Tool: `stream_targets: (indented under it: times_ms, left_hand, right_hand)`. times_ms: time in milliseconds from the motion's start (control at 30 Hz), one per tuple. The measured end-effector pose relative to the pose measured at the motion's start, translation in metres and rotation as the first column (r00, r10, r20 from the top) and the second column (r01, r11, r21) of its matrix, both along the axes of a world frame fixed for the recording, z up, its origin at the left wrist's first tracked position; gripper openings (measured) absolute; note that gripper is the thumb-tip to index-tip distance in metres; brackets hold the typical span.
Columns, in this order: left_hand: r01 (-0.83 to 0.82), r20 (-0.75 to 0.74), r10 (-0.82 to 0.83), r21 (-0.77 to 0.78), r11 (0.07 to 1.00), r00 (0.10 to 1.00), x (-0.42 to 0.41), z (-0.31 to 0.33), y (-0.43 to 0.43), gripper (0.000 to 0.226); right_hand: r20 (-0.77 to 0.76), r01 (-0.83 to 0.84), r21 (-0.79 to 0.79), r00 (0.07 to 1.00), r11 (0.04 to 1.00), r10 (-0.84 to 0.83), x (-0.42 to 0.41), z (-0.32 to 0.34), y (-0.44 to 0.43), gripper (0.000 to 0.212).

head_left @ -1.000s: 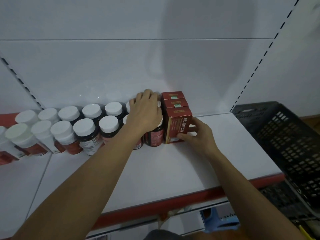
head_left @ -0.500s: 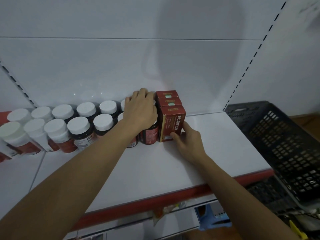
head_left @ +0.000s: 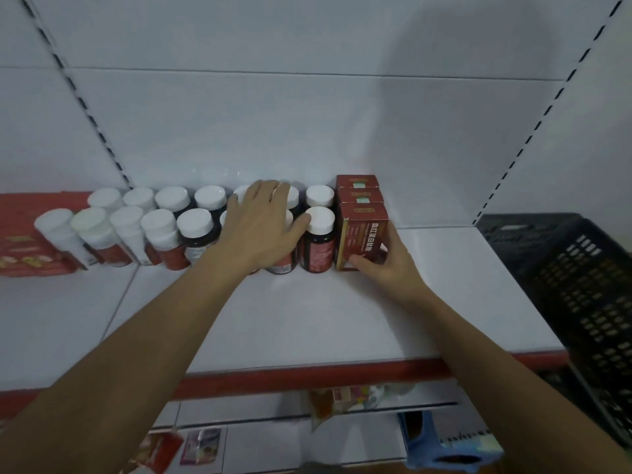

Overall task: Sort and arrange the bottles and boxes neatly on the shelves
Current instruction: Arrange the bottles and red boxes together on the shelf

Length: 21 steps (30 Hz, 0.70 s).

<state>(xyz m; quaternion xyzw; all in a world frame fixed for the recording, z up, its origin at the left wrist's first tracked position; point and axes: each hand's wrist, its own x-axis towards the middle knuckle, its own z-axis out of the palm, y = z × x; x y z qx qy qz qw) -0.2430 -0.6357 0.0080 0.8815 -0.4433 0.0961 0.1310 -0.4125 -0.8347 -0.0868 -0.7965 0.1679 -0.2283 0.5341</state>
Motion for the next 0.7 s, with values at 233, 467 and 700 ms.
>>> stream_targets:
  times_ms: [233,467,700]
  left_hand:
    - [-0.073,0.162,0.05,0.142,0.987,0.986,0.004,-0.016,0.016,0.097]
    - [-0.107,0.178,0.072,0.196,0.975,0.981,0.007,-0.022,0.01,0.106]
    - [-0.126,0.172,0.092,0.199,0.972,0.981,0.004,-0.024,0.004,0.11]
  right_hand:
    - [-0.085,-0.159,0.062,0.983,0.985,0.164,0.02,0.012,-0.019,0.081]
    - [-0.164,-0.261,0.07,0.949,0.963,0.269,0.023,0.011,-0.028,0.08]
    - [-0.206,-0.258,0.042,0.943,0.965,0.261,0.019,0.016,-0.032,0.086]
